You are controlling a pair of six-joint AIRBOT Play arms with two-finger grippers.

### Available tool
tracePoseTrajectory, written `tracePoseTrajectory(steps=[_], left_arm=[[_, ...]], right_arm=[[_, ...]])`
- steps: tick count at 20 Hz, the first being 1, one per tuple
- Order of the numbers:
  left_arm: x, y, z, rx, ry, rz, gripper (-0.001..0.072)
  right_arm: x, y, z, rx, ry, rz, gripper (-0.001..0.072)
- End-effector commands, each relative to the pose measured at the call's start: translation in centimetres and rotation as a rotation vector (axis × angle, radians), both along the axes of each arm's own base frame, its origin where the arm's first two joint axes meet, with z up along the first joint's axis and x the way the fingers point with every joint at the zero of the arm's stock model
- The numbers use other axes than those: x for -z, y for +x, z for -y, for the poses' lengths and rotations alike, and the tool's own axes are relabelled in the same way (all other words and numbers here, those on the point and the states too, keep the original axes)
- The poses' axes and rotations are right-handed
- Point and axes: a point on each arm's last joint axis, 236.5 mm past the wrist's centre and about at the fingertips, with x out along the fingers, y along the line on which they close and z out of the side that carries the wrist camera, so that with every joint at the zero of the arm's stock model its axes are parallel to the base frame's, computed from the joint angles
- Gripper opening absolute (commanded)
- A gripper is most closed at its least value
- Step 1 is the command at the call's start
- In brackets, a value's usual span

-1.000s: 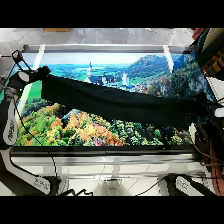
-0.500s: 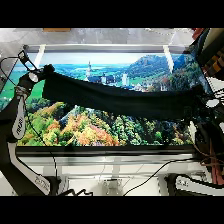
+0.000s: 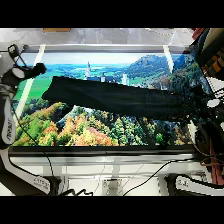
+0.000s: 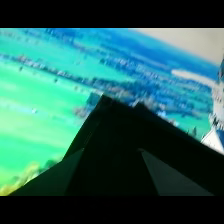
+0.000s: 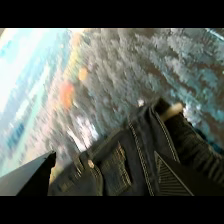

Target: Fold the clothes and pants, and hang the long-sleeved shirts on hangers.

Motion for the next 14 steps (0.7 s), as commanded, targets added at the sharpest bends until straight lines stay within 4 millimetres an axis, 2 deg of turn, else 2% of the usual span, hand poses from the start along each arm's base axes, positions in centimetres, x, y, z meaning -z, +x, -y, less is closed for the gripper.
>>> tracePoseTrajectory(steps=[1, 2, 3, 4, 5, 6, 7, 9, 14], left_arm=[[4.6, -8.6, -1.7, 0.012, -0.120, -0.322, 0.0188], [5.7, -10.3, -2.0, -0.004, -0.136, -0.357, 0.0158], [6.7, -11.7, -1.9, -0.021, -0.155, -0.380, 0.0159], [7.9, -12.9, -1.4, -0.031, -0.186, -0.401, 0.0197], [9.1, -13.6, -0.7, -0.040, -0.226, -0.415, 0.0379], [10.0, -13.6, 0.2, -0.054, -0.285, -0.414, 0.0621], [10.7, -13.1, 1.2, -0.081, -0.366, -0.389, 0.0706], [11.3, -11.3, 2.2, -0.139, -0.491, -0.322, 0.0694], [13.7, -7.3, 2.5, -0.278, -0.650, -0.213, 0.0696]], right_arm=[[1.0, -0.8, -0.7, -0.041, 0.003, -0.063, 0.0679], [1.3, -0.9, -1.0, -0.047, 0.011, -0.075, 0.0679], [1.5, -1.1, -1.2, -0.057, 0.018, -0.089, 0.0679], [1.8, -1.3, -1.4, -0.073, 0.012, -0.103, 0.0679], [1.9, -1.3, -1.6, -0.087, 0.007, -0.114, 0.0679], [2.0, -1.4, -1.8, -0.097, 0.003, -0.122, 0.0679], [2.2, -1.5, -1.9, -0.102, 0.008, -0.129, 0.0679], [2.3, -1.7, -2.1, -0.107, 0.013, -0.137, 0.0679], [2.4, -1.8, -2.3, -0.110, 0.026, -0.141, 0.0679]])
